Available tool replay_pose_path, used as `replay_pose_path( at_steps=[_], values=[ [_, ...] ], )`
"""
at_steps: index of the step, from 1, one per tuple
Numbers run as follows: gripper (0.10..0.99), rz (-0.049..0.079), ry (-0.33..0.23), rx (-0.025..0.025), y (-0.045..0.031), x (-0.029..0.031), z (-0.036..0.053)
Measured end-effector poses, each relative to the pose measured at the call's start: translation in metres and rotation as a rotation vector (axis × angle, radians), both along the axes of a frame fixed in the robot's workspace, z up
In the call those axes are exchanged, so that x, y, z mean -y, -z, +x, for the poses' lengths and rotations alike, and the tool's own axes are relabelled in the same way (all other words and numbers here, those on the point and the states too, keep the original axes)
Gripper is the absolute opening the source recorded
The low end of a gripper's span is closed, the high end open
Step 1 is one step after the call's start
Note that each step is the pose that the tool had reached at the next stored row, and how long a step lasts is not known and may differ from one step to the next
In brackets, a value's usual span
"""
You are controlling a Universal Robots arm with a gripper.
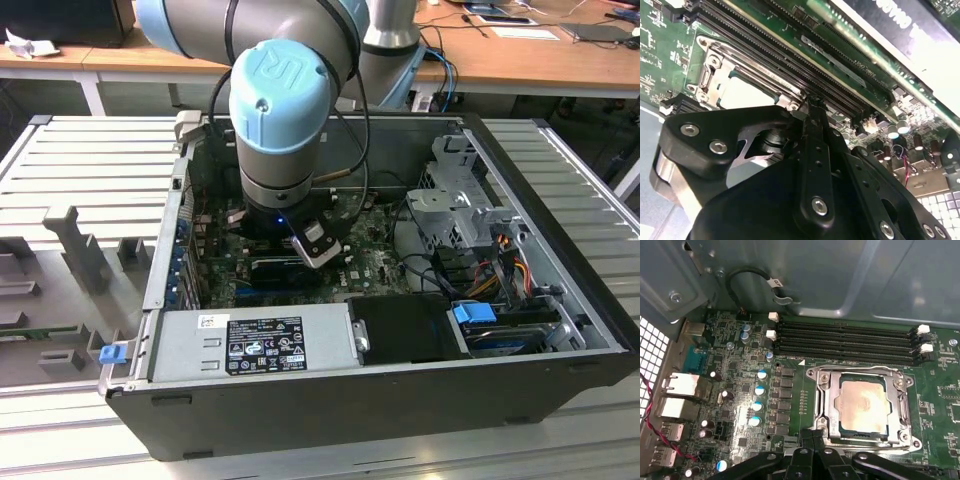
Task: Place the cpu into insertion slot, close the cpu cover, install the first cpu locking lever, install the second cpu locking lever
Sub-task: 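Install the second cpu locking lever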
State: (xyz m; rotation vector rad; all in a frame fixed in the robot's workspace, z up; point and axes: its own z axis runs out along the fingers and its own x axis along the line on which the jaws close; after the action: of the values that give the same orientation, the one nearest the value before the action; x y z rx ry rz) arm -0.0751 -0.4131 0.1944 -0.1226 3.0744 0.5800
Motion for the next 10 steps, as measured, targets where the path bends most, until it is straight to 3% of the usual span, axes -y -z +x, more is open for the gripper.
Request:
replay_pose_path(
  at_steps=[7,10],
  values=[
    [0.106,0.020,0.000,0.0001,0.0022,-0.0004,-0.0014],
    [0.106,0.020,0.000,0.0001,0.0037,-0.0004,-0.0029]
  ],
)
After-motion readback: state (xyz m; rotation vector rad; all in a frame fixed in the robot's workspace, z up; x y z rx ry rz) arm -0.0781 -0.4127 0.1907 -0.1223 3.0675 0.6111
